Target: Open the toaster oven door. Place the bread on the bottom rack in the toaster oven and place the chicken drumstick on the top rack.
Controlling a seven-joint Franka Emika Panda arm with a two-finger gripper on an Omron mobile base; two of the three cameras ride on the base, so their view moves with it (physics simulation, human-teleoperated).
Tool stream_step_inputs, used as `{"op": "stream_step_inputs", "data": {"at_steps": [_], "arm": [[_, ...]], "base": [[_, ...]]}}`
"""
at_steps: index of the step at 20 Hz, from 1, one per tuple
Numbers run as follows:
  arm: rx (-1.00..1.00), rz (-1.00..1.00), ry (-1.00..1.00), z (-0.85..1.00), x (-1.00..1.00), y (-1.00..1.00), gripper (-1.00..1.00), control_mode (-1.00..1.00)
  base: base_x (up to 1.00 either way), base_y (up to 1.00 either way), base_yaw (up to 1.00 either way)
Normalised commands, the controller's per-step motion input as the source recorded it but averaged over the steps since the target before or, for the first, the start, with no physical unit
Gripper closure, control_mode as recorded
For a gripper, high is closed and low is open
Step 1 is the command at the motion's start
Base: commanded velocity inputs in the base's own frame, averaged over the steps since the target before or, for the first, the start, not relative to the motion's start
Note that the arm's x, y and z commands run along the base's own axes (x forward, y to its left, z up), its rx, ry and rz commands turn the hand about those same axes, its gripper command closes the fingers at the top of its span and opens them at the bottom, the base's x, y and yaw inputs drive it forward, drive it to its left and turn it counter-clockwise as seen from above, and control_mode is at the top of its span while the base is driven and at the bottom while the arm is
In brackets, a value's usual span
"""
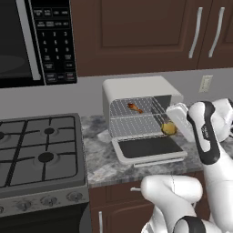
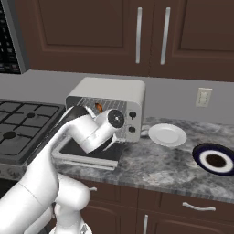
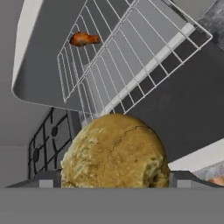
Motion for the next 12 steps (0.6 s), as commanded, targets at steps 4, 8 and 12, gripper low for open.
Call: {"op": "stream_step_inputs", "data": {"at_steps": [4, 8, 12], "arm": [[0.09, -0.19, 0.0, -0.22, 0.67, 0.25, 1.0, -1.0], [0.12, -0.07, 0.0, -0.17, 0.6, -0.11, 1.0, -1.0], [0.07, 0.0, 0.0, -0.13, 0.54, -0.09, 1.0, -1.0]], "base": [[0.0, 0.0, 0.0], [0.0, 0.0, 0.0], [0.0, 0.0, 0.0]]}}
